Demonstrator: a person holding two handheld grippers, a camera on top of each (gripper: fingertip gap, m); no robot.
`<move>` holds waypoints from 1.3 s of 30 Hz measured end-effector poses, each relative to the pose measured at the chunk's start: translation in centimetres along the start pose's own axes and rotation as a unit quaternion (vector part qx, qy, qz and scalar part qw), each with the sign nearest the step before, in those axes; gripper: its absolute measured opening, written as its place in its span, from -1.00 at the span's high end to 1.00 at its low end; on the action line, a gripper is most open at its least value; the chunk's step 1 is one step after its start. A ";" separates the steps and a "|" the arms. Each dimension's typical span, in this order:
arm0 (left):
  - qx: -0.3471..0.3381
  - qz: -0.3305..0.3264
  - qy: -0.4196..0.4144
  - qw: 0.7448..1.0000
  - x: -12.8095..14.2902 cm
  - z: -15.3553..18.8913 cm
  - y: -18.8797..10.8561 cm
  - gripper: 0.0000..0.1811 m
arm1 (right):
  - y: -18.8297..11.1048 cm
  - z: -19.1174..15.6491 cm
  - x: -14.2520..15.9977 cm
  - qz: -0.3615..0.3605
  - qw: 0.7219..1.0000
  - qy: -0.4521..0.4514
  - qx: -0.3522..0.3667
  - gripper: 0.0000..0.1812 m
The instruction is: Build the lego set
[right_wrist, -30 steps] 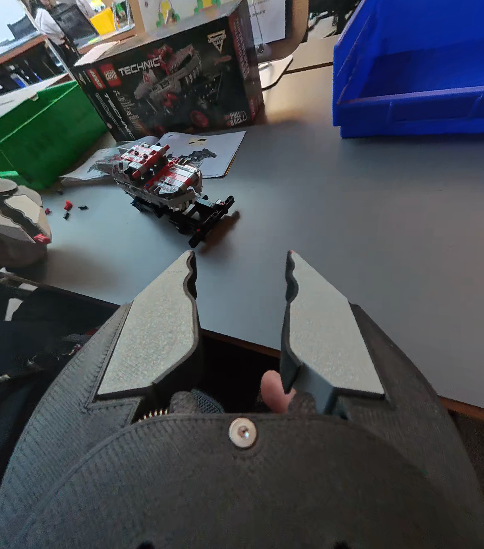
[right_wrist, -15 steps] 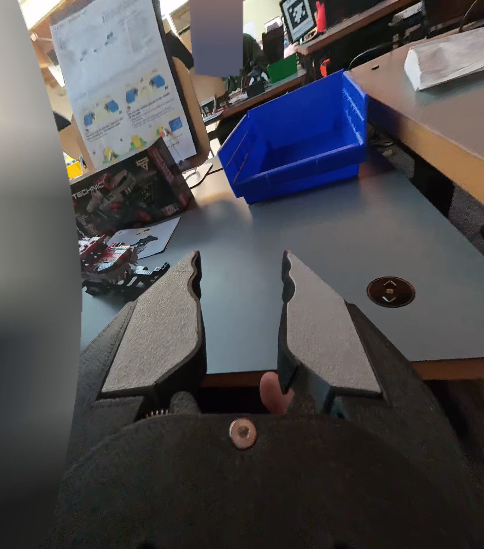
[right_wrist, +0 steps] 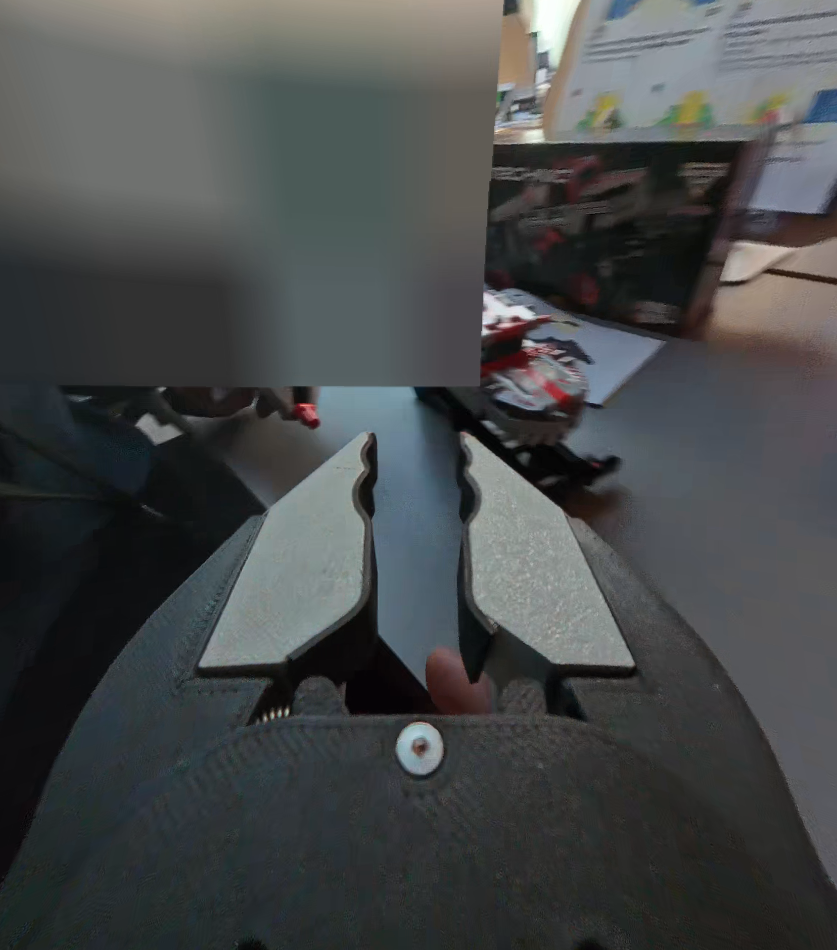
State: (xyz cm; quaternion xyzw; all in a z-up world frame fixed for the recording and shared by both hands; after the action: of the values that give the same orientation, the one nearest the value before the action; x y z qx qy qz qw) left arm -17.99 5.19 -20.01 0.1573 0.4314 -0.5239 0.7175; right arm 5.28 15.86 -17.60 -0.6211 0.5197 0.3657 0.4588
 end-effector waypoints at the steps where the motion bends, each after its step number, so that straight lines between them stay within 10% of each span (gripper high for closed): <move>1: 0.013 0.008 -0.008 1.000 0.1 0.2 -0.3 0.95 | 1.5 -1.3 0.2 -0.021 0.999 -0.016 -0.031 0.69; 20: -0.063 -0.054 0.222 0.972 3.6 4.5 -7.2 0.96 | 13.0 -9.7 1.3 -0.173 0.962 -0.088 -0.191 0.77; 39: -0.069 0.037 0.165 0.983 4.0 2.2 -12.0 0.94 | 17.7 -9.0 0.3 -0.175 0.962 -0.021 -0.208 0.96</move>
State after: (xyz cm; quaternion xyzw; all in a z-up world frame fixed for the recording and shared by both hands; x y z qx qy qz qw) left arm -27.31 -3.53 -19.14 0.2077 0.5723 -0.4327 0.6649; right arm -12.19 6.49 -18.40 -0.7763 0.3052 0.3930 0.3871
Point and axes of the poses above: each gripper's, where its closed fingertips meet, y out along the fingers, x out of its underside, z = x × y across the jaws, the point moved 10 cm from there along -y, back along the fingers, and after that the axes turned 13 degrees about y, right-handed, at the moved point
